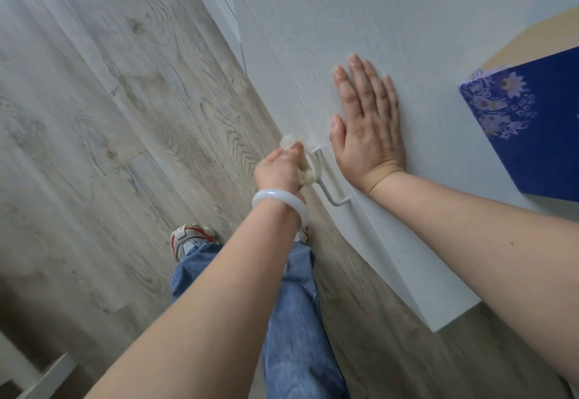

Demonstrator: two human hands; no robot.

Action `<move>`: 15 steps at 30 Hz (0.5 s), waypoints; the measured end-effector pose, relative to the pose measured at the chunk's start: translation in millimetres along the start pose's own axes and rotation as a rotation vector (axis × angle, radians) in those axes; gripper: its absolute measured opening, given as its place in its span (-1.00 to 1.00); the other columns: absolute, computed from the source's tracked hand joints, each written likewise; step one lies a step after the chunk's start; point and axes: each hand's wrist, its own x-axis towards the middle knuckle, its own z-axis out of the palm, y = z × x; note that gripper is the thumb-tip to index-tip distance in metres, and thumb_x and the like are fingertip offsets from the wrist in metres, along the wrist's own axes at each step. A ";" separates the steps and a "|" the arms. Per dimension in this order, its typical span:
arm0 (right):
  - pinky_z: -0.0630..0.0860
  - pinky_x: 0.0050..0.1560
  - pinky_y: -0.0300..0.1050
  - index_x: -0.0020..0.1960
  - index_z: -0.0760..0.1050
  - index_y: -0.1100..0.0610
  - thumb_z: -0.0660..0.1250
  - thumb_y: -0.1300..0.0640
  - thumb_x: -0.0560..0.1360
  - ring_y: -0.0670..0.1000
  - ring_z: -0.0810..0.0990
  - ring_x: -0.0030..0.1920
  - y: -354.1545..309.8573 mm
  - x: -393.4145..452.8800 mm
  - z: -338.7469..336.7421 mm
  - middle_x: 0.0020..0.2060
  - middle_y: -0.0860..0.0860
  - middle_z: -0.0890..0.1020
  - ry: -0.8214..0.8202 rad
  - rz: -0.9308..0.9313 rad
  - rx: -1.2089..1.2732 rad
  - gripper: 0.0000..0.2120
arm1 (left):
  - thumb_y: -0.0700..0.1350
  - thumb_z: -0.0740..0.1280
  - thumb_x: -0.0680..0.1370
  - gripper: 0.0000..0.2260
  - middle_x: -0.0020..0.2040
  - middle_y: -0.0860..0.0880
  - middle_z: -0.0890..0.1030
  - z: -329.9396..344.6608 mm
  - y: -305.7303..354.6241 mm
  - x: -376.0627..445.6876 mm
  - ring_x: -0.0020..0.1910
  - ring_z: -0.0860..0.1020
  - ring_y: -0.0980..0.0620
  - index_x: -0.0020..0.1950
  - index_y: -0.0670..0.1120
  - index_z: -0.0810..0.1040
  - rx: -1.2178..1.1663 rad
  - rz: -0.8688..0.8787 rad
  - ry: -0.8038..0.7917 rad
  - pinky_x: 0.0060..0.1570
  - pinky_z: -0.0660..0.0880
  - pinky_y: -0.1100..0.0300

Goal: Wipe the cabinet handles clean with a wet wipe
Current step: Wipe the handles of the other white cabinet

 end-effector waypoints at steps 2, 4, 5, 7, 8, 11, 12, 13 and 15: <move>0.07 0.51 0.15 0.53 0.18 0.18 0.11 0.06 0.54 0.12 0.15 0.53 -0.2 -0.1 0.1 0.52 0.15 0.20 -0.005 0.002 -0.001 -0.42 | -0.18 0.47 0.49 -0.67 0.06 -0.10 0.64 7.5 9.0 -2.4 0.07 0.62 -0.07 0.23 -0.11 0.52 0.012 0.050 0.011 0.24 0.52 -0.02; 0.07 0.51 0.15 0.53 0.18 0.18 0.10 0.06 0.54 0.12 0.15 0.53 -0.7 -0.3 0.1 0.52 0.14 0.19 -0.008 0.002 -0.002 -0.42 | -0.16 0.46 0.49 -0.69 0.03 -0.10 0.65 13.7 4.0 -8.4 0.04 0.63 -0.07 0.20 -0.13 0.52 0.043 0.034 0.001 0.20 0.55 -0.03; 0.07 0.50 0.15 0.54 0.17 0.18 0.10 0.06 0.54 0.12 0.14 0.53 -0.7 -0.2 -0.2 0.52 0.14 0.19 -0.009 0.002 -0.004 -0.42 | -0.16 0.47 0.49 -0.71 0.05 -0.10 0.66 14.8 -1.8 -13.0 0.05 0.63 -0.08 0.18 -0.14 0.53 0.047 0.012 -0.014 0.16 0.57 -0.05; 0.07 0.50 0.16 0.54 0.17 0.18 0.10 0.06 0.54 0.12 0.14 0.53 -0.6 0.0 -0.7 0.52 0.14 0.19 -0.013 0.002 -0.003 -0.42 | -0.17 0.47 0.50 -0.88 -0.05 -0.05 0.67 13.1 -14.7 -20.4 -0.02 0.64 -0.05 -0.02 -0.07 0.57 0.014 0.016 -0.040 0.14 0.58 -0.05; 0.07 0.51 0.16 0.54 0.17 0.18 0.10 0.06 0.54 0.12 0.14 0.53 -0.5 0.0 -0.7 0.52 0.15 0.19 -0.014 0.002 -0.002 -0.42 | -0.19 0.46 0.51 -0.88 -0.15 0.01 0.66 11.6 -20.3 -21.0 -0.10 0.62 -0.03 -0.14 -0.02 0.56 -0.007 0.027 -0.052 0.13 0.58 -0.02; 0.07 0.50 0.16 0.54 0.17 0.18 0.11 0.07 0.54 0.12 0.14 0.53 -0.6 -0.4 -0.1 0.52 0.15 0.19 -0.015 -0.001 -0.001 -0.42 | -0.24 0.41 0.53 -0.63 -0.45 0.16 0.55 10.2 -29.3 -19.3 -0.30 0.52 0.06 -0.45 0.03 0.61 -0.043 0.029 -0.066 -0.04 0.53 0.11; 0.07 0.50 0.16 0.53 0.17 0.18 0.11 0.07 0.54 0.13 0.14 0.53 -0.4 -0.2 0.0 0.52 0.15 0.19 -0.013 -0.001 0.000 -0.42 | -0.25 0.39 0.54 -0.59 -0.49 0.18 0.53 10.3 -32.3 -19.8 -0.34 0.49 0.10 -0.50 0.04 0.60 -0.036 0.028 -0.044 -0.07 0.49 0.16; 0.07 0.50 0.16 0.53 0.18 0.18 0.11 0.07 0.54 0.13 0.15 0.53 -0.3 0.1 0.0 0.52 0.15 0.19 -0.010 -0.001 0.001 -0.42 | -0.25 0.39 0.53 -0.62 -0.48 0.17 0.54 10.2 -36.5 -19.8 -0.35 0.49 0.12 -0.46 0.05 0.58 -0.025 0.019 -0.022 -0.06 0.47 0.18; 0.07 0.50 0.16 0.53 0.17 0.19 0.11 0.07 0.54 0.12 0.14 0.53 -0.2 0.3 0.0 0.52 0.15 0.19 -0.009 -0.004 0.000 -0.42 | -0.19 0.42 0.52 -0.75 -0.36 0.08 0.59 6.3 -49.7 -23.6 -0.26 0.54 0.04 -0.34 0.05 0.58 0.043 -0.015 0.003 0.03 0.49 0.16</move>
